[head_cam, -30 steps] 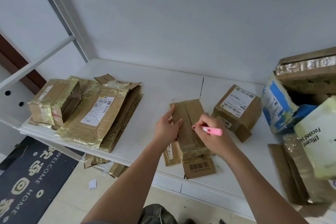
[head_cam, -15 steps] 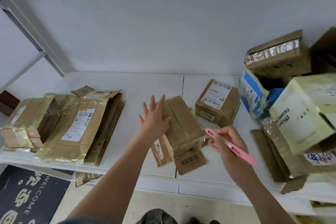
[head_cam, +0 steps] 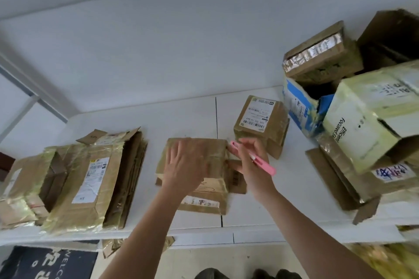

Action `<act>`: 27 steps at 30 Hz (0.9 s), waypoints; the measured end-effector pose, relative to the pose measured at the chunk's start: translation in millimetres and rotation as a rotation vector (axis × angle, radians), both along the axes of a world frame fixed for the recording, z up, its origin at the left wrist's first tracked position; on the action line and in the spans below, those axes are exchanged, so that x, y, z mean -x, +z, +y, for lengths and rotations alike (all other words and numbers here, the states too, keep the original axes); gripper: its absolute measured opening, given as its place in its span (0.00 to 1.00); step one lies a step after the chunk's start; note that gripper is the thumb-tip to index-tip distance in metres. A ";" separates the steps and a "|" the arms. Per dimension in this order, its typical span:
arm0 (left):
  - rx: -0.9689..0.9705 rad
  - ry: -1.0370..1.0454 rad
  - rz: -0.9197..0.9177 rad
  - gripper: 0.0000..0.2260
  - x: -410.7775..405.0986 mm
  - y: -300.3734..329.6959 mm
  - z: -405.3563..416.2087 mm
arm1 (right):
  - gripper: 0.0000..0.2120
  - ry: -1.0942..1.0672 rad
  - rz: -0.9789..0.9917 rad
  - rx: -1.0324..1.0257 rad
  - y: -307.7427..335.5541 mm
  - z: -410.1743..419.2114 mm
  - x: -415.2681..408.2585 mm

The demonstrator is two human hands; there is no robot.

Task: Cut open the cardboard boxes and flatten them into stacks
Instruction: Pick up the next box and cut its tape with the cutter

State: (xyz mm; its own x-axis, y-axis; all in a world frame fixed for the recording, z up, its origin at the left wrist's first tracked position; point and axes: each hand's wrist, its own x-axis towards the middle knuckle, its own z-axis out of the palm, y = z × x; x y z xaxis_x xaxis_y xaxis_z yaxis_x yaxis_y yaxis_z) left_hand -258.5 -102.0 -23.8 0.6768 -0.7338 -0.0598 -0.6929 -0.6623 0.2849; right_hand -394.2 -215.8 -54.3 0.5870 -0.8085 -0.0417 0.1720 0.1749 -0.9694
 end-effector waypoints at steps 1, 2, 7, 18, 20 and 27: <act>-0.029 -0.048 0.100 0.26 0.4 -4.7 -0.4 | 0.03 -0.015 -0.017 -0.064 -0.8 -0.9 -3.4; -0.071 -0.077 0.153 0.30 -0.4 -9.8 0.4 | 0.03 -0.037 -0.042 -0.124 -1.5 -0.4 -4.5; -0.092 -0.100 0.194 0.40 -4.3 -15.3 2.8 | 0.04 -0.104 -0.066 -0.212 -9.3 9.1 1.1; -0.087 -0.132 0.327 0.40 -7.5 -7.1 7.8 | 0.09 -0.117 -0.026 -0.050 -21.2 11.9 -7.5; -0.081 -0.133 0.332 0.39 -7.1 -7.7 8.8 | 0.09 -0.109 -0.006 -0.010 -22.4 11.4 -8.7; -0.093 -0.136 0.308 0.39 -7.9 -9.3 7.2 | 0.05 -0.090 0.100 0.236 -18.4 1.5 -8.1</act>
